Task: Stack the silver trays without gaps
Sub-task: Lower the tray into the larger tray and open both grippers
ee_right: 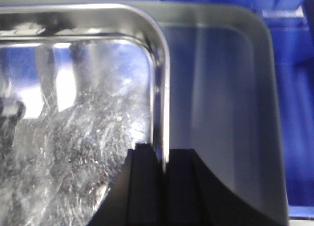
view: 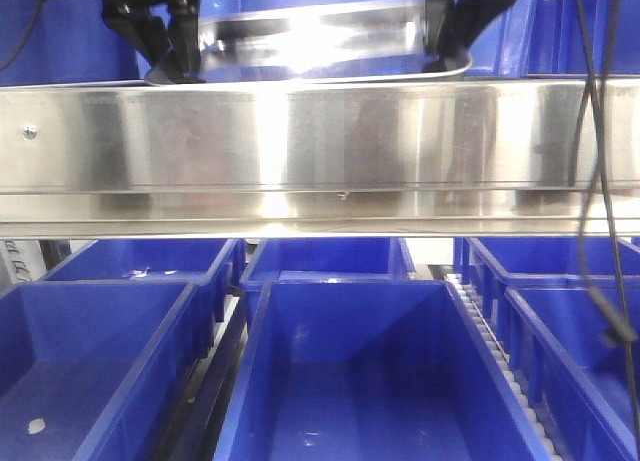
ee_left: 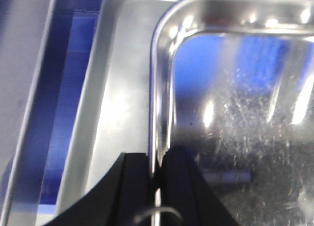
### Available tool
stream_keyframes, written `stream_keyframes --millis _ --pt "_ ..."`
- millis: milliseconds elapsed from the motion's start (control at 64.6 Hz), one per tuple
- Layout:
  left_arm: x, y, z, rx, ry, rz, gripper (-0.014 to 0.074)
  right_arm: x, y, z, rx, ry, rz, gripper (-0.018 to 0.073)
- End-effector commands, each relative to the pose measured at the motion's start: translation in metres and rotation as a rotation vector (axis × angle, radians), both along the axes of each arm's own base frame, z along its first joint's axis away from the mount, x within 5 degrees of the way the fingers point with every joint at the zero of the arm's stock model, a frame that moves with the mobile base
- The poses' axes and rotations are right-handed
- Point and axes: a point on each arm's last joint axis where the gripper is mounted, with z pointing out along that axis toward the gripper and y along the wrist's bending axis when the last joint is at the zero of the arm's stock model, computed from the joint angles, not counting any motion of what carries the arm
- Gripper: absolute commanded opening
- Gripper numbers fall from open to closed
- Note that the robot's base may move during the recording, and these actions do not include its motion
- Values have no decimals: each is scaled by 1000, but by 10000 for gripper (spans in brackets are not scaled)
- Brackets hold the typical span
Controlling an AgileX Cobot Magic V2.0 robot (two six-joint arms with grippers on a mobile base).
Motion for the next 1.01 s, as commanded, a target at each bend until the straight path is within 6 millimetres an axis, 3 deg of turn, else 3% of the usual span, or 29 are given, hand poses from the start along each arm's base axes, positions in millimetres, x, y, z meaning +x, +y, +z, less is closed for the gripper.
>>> stream_keyframes --millis 0,108,201,341,449,619,851,991 --pt "1 -16 0 -84 -33 -42 -16 4 13 1 68 -50 34 -67" --pt "2 -16 -1 -84 -32 -43 -7 5 13 0 69 -53 35 -67" --pt "2 -16 -1 -83 -35 -44 93 5 13 1 70 -57 36 -34" --pt "3 -16 1 -71 -48 -47 349 6 12 1 62 -61 35 224" --pt "3 -13 2 -42 -62 -50 437 6 11 2 44 -70 38 345" --pt "4 -10 14 -12 -81 -35 402 9 5 12 -40 -97 38 338" --pt "5 -9 50 -38 -142 -10 343 9 1 50 -43 -142 5 338" --pt "1 -6 82 -63 -181 15 216 5 -2 81 -31 -171 -21 270"
